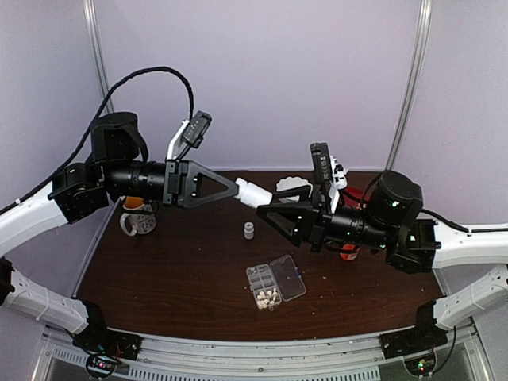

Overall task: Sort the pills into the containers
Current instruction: Pass from the left arm to the right

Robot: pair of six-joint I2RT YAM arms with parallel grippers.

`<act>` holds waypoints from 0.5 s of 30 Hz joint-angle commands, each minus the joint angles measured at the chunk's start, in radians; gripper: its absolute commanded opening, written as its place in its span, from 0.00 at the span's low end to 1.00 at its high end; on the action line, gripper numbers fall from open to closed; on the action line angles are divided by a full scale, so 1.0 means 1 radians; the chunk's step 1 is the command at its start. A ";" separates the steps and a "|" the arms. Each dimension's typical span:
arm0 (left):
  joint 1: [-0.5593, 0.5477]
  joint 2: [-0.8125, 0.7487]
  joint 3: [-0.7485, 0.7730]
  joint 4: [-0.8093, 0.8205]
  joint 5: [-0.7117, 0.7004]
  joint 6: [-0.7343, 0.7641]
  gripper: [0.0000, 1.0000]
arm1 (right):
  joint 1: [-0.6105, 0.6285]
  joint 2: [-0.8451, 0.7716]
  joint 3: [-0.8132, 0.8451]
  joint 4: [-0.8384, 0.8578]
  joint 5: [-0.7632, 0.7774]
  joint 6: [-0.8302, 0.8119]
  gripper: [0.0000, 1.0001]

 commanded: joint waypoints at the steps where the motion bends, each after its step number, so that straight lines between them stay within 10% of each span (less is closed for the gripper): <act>1: 0.006 -0.014 -0.001 0.084 0.008 -0.023 0.12 | 0.004 -0.018 -0.015 0.070 -0.014 0.001 0.41; 15: 0.006 0.019 0.002 0.088 0.017 -0.078 0.10 | 0.003 -0.028 -0.017 0.053 0.010 -0.019 0.31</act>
